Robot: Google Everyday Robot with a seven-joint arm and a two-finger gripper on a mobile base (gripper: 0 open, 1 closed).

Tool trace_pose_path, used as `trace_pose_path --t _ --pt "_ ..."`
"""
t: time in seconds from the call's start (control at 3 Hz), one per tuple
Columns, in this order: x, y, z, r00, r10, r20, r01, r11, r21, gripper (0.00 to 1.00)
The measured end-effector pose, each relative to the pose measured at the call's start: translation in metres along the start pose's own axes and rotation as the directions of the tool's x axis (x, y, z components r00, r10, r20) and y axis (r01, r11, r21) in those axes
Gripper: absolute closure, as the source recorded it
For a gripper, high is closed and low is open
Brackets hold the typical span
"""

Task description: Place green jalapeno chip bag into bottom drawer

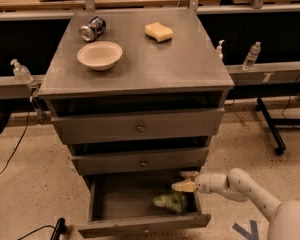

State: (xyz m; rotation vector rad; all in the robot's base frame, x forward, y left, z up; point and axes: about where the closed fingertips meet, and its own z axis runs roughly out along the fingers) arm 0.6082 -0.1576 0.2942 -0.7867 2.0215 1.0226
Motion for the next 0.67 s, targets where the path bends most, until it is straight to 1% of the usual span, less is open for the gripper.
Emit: trace_pose_path --t 0.33,0.67 --pt "0.0002 0.0012 0.0022 1.000 0.000 0.000 0.000 1.0000 -0.004 0.00" --pt "0.0002 0.0013 0.0023 1.000 0.000 -0.001 0.000 1.0000 -0.004 0.00"
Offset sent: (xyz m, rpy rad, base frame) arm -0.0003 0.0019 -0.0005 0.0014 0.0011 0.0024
